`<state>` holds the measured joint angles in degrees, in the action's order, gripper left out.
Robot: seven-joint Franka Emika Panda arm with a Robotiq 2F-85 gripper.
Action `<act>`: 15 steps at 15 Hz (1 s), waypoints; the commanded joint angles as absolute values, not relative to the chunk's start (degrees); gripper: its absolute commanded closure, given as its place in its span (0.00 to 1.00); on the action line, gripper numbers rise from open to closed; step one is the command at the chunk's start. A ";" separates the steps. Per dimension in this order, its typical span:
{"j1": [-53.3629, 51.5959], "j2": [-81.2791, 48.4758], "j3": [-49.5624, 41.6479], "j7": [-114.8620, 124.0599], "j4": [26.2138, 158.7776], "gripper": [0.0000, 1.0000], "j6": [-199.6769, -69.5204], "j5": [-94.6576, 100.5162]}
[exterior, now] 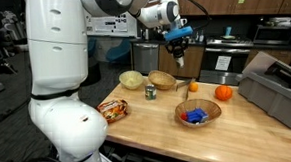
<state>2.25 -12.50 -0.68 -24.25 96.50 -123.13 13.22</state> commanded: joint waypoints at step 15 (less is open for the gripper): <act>0.13 -10.23 1.90 -23.24 109.24 0.70 -120.55 13.30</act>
